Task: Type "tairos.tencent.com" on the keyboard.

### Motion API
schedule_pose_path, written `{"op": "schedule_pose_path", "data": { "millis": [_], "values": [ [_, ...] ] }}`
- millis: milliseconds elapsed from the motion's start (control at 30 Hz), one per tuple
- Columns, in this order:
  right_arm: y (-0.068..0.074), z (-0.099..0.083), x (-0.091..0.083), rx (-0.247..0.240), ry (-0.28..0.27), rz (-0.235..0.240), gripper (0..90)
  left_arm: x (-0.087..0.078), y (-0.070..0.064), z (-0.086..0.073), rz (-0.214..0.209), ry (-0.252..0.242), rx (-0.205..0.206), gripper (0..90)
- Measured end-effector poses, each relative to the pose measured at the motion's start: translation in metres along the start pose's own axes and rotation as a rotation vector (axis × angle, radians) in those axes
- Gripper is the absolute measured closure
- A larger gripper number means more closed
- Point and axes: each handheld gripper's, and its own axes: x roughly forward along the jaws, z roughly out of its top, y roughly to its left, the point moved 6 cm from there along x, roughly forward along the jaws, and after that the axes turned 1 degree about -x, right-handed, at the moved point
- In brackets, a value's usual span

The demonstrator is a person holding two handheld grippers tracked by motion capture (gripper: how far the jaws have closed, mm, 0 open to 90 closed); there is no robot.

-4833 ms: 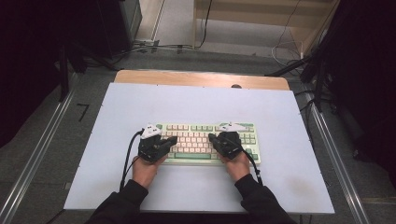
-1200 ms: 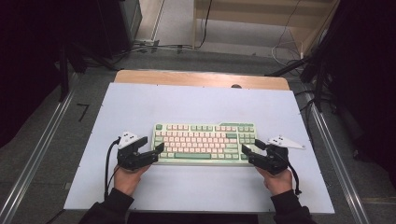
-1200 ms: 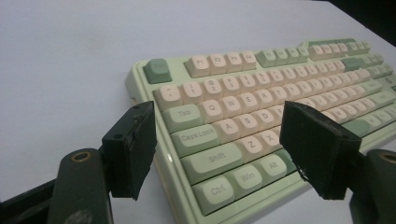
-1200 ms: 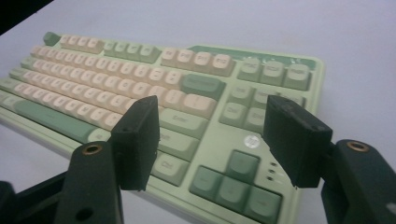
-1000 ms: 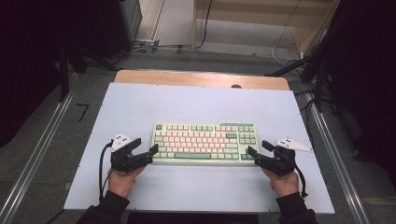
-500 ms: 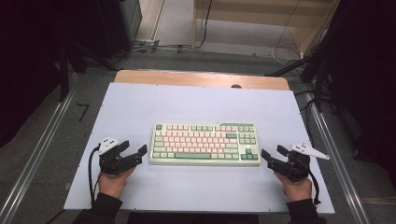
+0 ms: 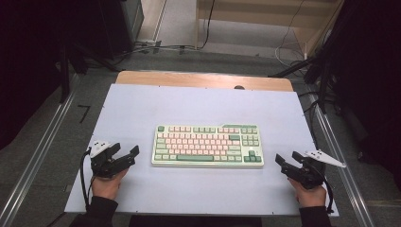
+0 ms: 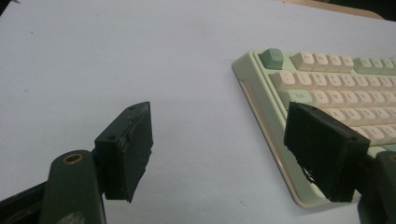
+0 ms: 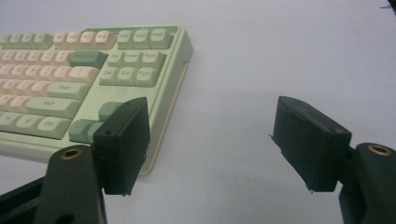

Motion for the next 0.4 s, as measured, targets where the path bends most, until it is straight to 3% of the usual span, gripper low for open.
{"op": "schedule_pose_path", "data": {
  "millis": [400],
  "values": [
    [-0.018,-0.003,-0.005,0.048,-0.01,-0.042,24.6,0.003,0.003,0.0,0.021,-0.016,-0.005,23.9]
  ]
}}
